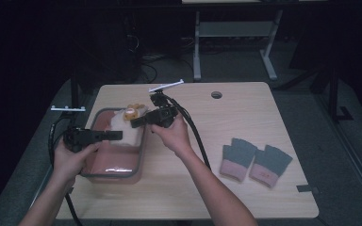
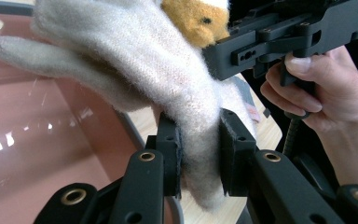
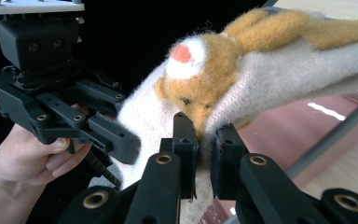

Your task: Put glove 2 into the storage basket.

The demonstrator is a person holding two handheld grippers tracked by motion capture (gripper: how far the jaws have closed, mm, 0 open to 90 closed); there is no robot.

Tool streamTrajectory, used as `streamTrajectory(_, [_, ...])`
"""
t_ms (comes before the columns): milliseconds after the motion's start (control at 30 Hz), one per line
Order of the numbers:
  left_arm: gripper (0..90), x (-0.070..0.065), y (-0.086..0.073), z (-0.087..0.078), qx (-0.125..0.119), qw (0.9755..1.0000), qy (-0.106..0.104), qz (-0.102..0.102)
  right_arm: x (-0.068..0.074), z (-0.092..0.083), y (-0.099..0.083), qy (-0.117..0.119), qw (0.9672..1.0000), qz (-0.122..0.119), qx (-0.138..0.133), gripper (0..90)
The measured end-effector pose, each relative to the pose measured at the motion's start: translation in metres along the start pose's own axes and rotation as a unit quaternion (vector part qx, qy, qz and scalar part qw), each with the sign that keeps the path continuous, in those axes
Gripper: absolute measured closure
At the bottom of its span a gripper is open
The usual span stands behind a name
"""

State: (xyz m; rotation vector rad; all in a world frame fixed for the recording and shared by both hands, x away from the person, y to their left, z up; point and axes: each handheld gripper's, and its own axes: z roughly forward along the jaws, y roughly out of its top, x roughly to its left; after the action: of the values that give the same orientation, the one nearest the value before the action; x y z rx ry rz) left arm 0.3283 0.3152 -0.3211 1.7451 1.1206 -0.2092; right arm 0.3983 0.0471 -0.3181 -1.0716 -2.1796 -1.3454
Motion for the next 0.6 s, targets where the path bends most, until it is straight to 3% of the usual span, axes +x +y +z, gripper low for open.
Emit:
streamTrajectory(300, [72.9, 0.014, -0.005, -0.015, 0.002, 0.9997, 0.003, -0.025, 0.001, 0.022, 0.003, 0.015, 0.9998, 0.004, 0.008, 81.9])
streamTrajectory(600, [73.0, 0.029, -0.010, -0.017, 0.015, 0.9989, 0.019, -0.039, -0.006, 0.040, 0.001, 0.020, 0.9996, 0.011, 0.018, 81.6])
